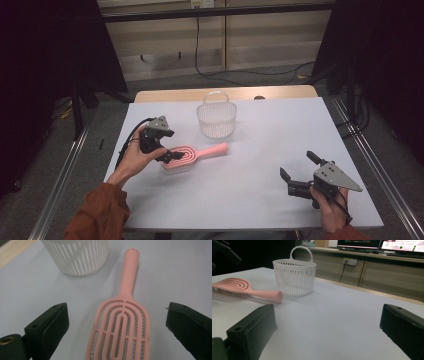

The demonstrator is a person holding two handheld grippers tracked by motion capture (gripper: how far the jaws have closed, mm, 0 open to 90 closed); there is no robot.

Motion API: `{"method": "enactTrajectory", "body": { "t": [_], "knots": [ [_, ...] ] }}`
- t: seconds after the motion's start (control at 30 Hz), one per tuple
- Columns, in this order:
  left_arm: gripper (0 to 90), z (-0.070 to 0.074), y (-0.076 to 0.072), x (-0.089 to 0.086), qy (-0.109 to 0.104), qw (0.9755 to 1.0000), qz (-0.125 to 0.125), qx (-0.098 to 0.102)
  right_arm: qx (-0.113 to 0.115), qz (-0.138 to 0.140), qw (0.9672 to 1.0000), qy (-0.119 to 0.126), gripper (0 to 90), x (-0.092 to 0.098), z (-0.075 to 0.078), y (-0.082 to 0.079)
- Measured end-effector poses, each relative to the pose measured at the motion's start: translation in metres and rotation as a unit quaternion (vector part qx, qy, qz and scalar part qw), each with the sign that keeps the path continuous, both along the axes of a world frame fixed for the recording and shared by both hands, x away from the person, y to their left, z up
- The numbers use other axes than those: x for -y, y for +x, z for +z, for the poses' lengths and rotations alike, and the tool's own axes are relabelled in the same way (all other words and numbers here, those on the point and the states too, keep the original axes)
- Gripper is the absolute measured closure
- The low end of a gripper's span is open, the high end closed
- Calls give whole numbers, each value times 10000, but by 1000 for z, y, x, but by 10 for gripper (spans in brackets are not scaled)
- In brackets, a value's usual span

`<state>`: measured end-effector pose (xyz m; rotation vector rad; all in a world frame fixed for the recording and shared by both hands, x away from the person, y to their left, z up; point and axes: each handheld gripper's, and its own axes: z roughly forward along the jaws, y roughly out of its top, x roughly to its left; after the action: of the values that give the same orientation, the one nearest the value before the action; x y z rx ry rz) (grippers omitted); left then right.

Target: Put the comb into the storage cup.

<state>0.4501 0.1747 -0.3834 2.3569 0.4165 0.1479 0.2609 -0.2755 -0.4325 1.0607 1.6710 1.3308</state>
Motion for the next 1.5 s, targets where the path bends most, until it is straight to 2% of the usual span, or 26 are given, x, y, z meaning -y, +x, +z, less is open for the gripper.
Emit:
{"method": "enactTrajectory", "body": {
  "t": [0.07, 0.1, 0.17, 0.27, 0.33, 0.37, 0.47, 0.6, 0.87, 1.0, 1.03, 1.2, 1.33, 1.4, 1.5],
  "knots": [
    [54, -3, 2, 3, 68, 9997, -193, -142, -3, 6, 10000, -1, 0, 0, 0, 0],
    [63, -4, 2, 4, 164, 9995, -237, -141, -4, 11, 10000, -3, 0, 0, 0, 0],
    [52, -6, 3, 7, 295, 9992, -226, -118, -5, 11, 10000, -7, 0, 0, 0, 0],
    [53, -8, 5, 8, 325, 9992, -196, -145, -23, 28, 10000, 1, 0, 0, 0, 0],
    [50, -13, 5, 12, 616, 9979, -174, -111, -24, 35, 10000, -5, 0, -1, -1, 0],
    [49, -15, 5, 13, 719, 9971, -209, -160, -31, 36, 10000, -3, 0, -1, -1, 0],
    [49, -19, 4, 16, 939, 9945, -401, -245, -37, 39, 10000, -7, 0, -1, -1, 1],
    [46, -22, 5, 19, 1015, 9931, -471, -345, -51, 40, 10000, -2, 0, -1, -1, 1],
    [94, -23, 11, 26, 1352, 9863, -673, -667, -72, 50, 10000, 2, 0, -1, -1, 1],
    [90, -24, 14, 26, 1465, 9844, -698, -676, -79, 49, 10000, 0, 0, -1, -1, 1],
    [93, -25, 14, 26, 1471, 9847, -659, -662, -79, 49, 10000, 0, 0, -1, -1, 1],
    [118, -28, 18, 27, 1701, 9796, -778, -735, -71, 49, 10000, -33, 0, -2, -1, 2],
    [129, -29, 19, 30, 1730, 9779, -858, -798, -64, 60, 10000, -27, 0, -2, -1, 2],
    [145, -29, 20, 31, 1838, 9753, -959, -765, -86, 48, 9999, -41, 0, -2, -1, 2],
    [160, -30, 19, 32, 1825, 9754, -938, -808, -73, 65, 9999, -34, 0, -2, -2, 2]
  ]
}}
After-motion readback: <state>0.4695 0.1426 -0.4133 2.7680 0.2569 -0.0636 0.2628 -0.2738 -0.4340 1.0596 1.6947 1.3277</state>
